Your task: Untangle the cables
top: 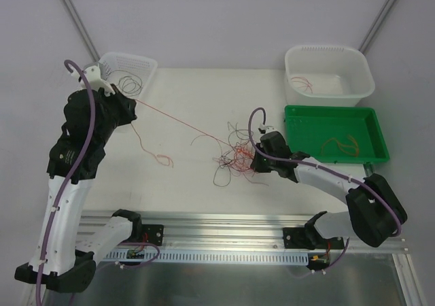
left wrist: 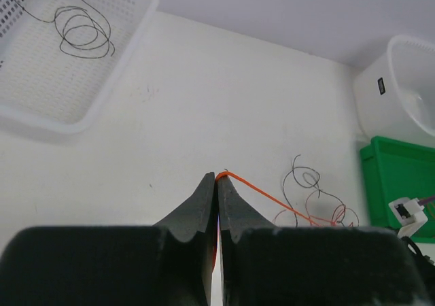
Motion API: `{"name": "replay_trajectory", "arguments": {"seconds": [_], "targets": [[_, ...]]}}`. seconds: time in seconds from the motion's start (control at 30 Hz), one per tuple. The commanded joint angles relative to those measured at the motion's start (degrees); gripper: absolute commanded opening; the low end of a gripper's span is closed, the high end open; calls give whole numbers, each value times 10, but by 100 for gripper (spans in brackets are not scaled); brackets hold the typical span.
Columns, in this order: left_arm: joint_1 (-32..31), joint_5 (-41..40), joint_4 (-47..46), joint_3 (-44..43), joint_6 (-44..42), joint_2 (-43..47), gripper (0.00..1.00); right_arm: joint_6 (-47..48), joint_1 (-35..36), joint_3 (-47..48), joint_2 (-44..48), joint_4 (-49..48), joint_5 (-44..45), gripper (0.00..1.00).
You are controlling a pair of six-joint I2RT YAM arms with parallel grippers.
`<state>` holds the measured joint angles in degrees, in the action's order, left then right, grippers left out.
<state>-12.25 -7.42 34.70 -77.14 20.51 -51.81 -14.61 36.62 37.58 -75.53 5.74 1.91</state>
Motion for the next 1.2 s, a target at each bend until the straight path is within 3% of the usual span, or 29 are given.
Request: {"name": "replay_trajectory", "arguments": {"seconds": [0.0, 0.07, 0.13, 0.17, 0.37, 0.5, 0.7, 0.87, 1.17], "targets": [[17, -84, -2, -70, -13, -12, 0, -22, -4, -20, -23, -5, 11, 1], [17, -77, -2, -92, -25, -20, 0, -17, -4, -23, -23, -6, 1, 7], [18, -20, -7, -97, -44, -35, 0, -6, -2, -20, -15, -6, -10, 21], [18, 5, -12, -92, -50, -37, 0, 2, 3, -15, 0, -3, -6, 23], [18, 174, -103, 22, -72, -22, 0, 43, 45, 51, 50, 67, 34, 59], [16, 228, -143, 82, -83, -1, 0, 67, 82, 137, 61, 103, 60, 63], [16, 251, -183, 142, -84, 14, 0, 72, 109, 215, 27, 82, 64, 63], [16, 242, -191, 154, -86, 21, 0, 72, 113, 285, -80, 78, 51, 71], [17, 220, -196, 166, -88, 20, 0, 15, 122, 321, -217, 44, 51, 72]]}}
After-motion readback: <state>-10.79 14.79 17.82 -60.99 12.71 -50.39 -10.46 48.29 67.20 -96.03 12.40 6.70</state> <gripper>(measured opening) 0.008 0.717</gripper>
